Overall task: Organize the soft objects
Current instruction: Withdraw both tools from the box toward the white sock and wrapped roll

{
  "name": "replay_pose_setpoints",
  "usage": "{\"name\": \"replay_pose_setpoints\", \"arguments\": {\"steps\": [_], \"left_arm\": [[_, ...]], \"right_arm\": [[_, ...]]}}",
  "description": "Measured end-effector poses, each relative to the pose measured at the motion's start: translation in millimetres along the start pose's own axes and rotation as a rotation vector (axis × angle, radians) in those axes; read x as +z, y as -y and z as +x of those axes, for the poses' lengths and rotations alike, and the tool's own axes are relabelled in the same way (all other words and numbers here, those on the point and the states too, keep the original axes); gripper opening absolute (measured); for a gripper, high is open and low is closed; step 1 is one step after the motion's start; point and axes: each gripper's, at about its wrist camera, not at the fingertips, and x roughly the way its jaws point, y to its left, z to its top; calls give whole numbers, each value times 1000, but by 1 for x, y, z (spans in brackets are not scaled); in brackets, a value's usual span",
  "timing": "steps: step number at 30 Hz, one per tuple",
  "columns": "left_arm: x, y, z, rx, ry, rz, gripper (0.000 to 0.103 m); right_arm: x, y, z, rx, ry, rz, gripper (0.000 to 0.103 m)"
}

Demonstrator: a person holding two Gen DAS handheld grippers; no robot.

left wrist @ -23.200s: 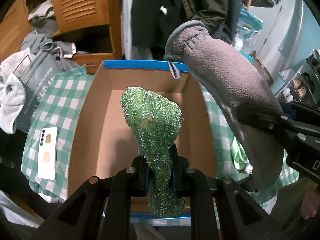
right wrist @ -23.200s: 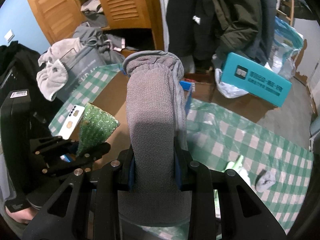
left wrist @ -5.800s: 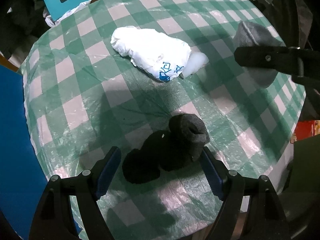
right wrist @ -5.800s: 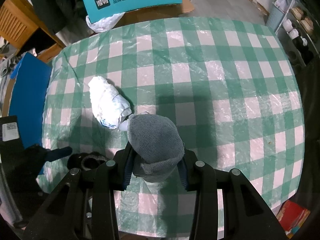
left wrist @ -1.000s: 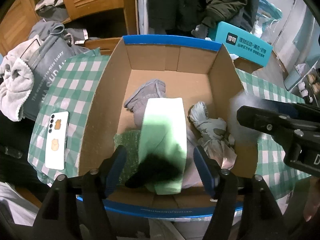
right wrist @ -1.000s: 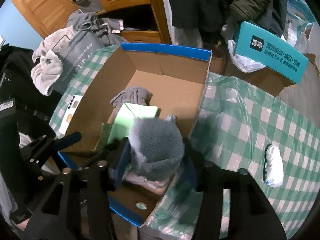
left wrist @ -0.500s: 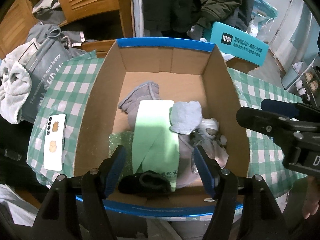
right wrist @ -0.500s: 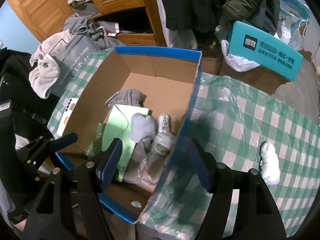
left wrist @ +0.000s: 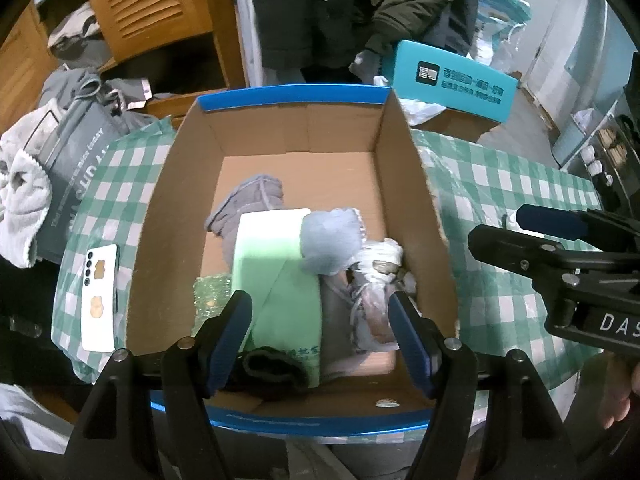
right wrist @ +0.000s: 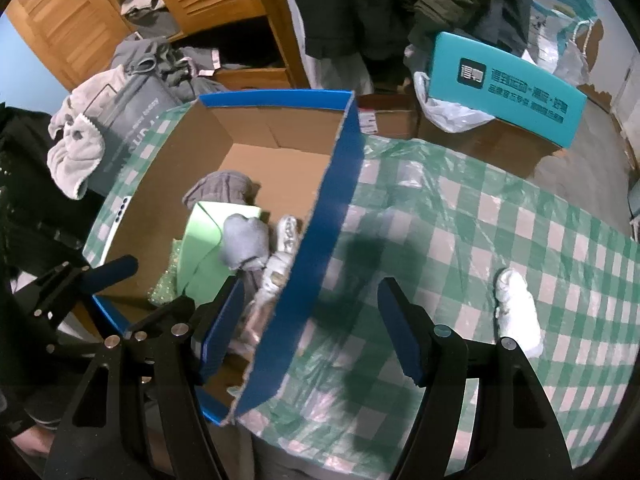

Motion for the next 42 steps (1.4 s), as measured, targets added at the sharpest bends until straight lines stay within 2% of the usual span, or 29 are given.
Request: {"name": "replay_pose_setpoints", "arguments": {"steps": [18,42], "left_arm": [[5,52,2,-13,-9,82,73],[10,151,19,-40,-51,235,72]], "right_arm": [[-24,62,-21,-30,24,94,71],[-66,170,-51,-77,60,289,71]]}}
